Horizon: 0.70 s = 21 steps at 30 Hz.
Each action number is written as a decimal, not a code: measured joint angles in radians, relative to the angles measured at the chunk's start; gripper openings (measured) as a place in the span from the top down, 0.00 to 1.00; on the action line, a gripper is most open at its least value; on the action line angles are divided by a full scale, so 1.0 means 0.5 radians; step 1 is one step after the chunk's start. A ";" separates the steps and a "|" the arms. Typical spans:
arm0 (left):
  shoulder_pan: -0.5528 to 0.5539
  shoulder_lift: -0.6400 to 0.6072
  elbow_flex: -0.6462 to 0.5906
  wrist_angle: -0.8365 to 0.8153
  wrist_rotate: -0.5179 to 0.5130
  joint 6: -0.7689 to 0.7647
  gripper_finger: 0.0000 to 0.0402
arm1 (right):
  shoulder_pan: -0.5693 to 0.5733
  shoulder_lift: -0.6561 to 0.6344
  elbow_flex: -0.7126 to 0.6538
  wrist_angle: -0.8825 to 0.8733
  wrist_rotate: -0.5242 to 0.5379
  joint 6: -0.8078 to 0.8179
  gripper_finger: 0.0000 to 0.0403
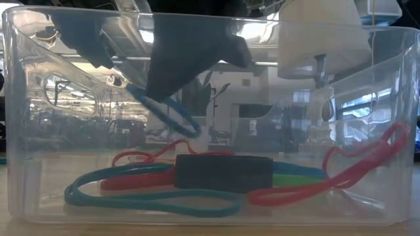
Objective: Pick and place rubber bands into bin
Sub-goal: Put the blue rubber band into the transparent bin, then put the yellow rubber band into the transparent bin
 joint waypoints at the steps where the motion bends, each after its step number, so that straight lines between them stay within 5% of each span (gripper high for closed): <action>1: 0.000 0.000 0.000 0.000 0.000 0.000 0.99 | 0.000 0.001 0.000 0.004 -0.001 -0.001 0.92; 15: 0.000 0.000 0.000 0.000 -0.001 -0.006 0.99 | 0.000 -0.019 0.000 -0.060 -0.120 -0.008 0.66; 21: 0.000 0.000 0.000 0.000 -0.002 -0.035 0.99 | 0.013 -0.179 0.000 -0.246 0.044 -0.130 0.66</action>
